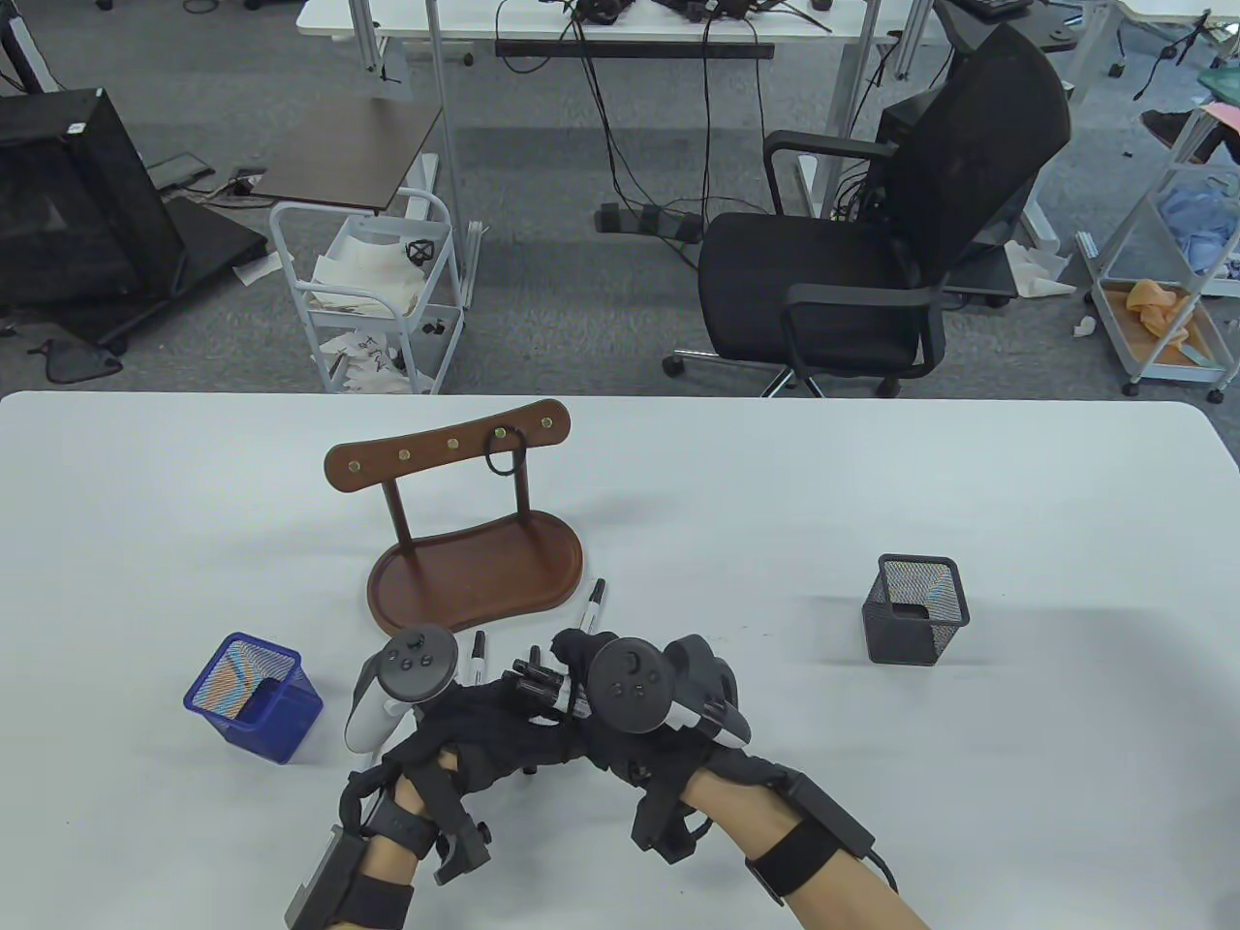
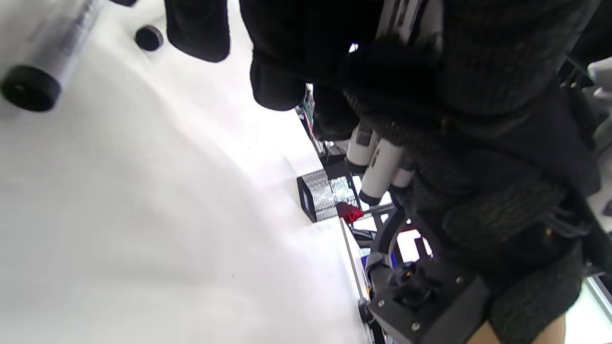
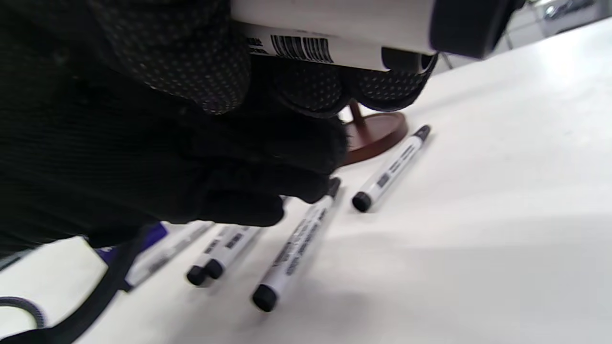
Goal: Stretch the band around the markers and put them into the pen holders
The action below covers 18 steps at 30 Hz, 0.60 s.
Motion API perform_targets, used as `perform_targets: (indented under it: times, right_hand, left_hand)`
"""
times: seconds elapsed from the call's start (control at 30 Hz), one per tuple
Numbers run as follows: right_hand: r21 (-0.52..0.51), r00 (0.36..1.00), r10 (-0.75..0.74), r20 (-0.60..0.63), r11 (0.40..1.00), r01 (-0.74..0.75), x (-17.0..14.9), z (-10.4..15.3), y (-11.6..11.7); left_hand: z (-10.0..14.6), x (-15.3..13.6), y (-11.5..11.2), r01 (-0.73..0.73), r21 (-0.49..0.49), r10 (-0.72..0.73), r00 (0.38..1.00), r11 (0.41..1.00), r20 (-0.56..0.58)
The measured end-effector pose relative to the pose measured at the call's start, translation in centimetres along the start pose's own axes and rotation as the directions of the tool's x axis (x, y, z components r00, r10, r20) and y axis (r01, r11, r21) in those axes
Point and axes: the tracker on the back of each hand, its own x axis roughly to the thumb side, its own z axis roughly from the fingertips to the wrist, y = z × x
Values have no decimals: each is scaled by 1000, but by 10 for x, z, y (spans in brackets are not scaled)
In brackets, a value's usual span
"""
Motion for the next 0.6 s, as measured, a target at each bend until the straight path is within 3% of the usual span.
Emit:
perform_targets:
  times: [0.1, 0.27, 0.4, 0.43, 0.53, 0.6]
  right_hand:
    - [52, 993, -114, 3, 992, 114, -8, -2, -6]
    - [188, 909, -412, -71, 889, 418, -36, -7, -4]
    - [166, 698, -690, -191, 678, 716, -67, -10, 7]
    - [163, 672, -713, -200, 652, 740, -70, -11, 9]
    - [89, 477, -834, -278, 472, 877, -94, -13, 20]
    - [47, 412, -858, -306, 419, 907, -101, -14, 24]
  left_hand:
    - [1, 1, 2, -12, 7, 12, 1000, 1000, 21]
    - [5, 1, 6, -8, 35, 8, 1000, 999, 15]
    - [7, 5, 8, 88, 81, -88, 996, 993, 1]
    - [7, 6, 8, 94, 79, -94, 996, 992, -2]
    - [7, 11, 5, 109, 64, -111, 994, 992, 16]
    - [6, 15, 1, 153, 55, -154, 988, 987, 24]
